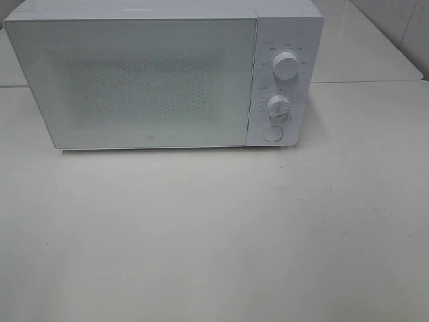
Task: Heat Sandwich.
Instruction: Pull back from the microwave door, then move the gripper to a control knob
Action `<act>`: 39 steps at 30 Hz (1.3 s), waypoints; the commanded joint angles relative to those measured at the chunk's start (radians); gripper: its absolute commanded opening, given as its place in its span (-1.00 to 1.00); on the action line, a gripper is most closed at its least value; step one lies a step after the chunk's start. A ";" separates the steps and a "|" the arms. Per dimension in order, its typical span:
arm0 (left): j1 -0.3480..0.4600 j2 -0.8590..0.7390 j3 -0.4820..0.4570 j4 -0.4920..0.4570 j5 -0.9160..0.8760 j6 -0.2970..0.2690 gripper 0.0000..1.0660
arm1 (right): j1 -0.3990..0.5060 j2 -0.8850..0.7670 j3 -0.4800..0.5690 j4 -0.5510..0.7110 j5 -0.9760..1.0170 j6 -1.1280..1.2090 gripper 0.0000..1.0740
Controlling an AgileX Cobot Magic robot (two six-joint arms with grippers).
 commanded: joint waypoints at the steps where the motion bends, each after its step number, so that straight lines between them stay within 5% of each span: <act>1: 0.005 -0.024 0.001 -0.008 0.003 0.001 0.83 | -0.004 0.055 -0.024 -0.001 -0.067 -0.010 0.40; 39: 0.005 -0.024 0.001 -0.008 0.003 0.001 0.83 | -0.004 0.817 -0.024 0.001 -0.798 0.014 0.40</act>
